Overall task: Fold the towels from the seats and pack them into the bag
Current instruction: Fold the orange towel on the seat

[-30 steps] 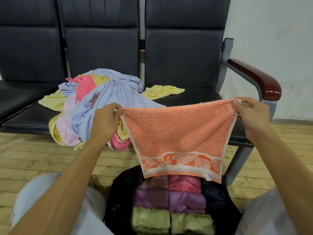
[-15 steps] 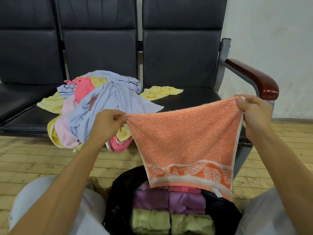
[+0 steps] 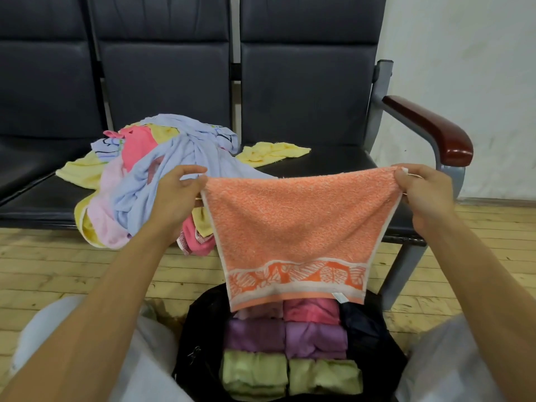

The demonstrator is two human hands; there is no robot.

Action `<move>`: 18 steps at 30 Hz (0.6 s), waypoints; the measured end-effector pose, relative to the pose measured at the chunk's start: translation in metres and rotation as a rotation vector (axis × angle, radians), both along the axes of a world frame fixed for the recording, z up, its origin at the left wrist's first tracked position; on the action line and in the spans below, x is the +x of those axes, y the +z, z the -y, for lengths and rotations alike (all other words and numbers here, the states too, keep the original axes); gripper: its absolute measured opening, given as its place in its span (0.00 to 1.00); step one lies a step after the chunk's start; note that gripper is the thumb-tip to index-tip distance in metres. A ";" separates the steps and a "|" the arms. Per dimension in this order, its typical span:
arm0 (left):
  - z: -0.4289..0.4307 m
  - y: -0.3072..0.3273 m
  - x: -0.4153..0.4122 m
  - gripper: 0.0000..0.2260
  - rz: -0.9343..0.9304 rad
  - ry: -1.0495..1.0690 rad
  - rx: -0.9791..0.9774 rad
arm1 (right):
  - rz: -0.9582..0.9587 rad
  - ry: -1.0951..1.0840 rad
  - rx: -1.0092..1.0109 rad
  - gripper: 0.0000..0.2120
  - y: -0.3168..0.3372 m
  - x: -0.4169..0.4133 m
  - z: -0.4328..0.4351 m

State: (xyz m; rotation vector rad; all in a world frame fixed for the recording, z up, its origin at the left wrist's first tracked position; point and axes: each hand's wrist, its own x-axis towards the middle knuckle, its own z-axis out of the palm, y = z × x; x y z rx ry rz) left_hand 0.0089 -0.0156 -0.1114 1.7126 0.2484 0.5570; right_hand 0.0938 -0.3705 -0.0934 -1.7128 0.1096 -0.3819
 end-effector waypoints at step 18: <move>-0.006 -0.007 0.006 0.11 0.017 0.216 0.504 | -0.038 0.026 -0.350 0.15 -0.002 -0.001 0.005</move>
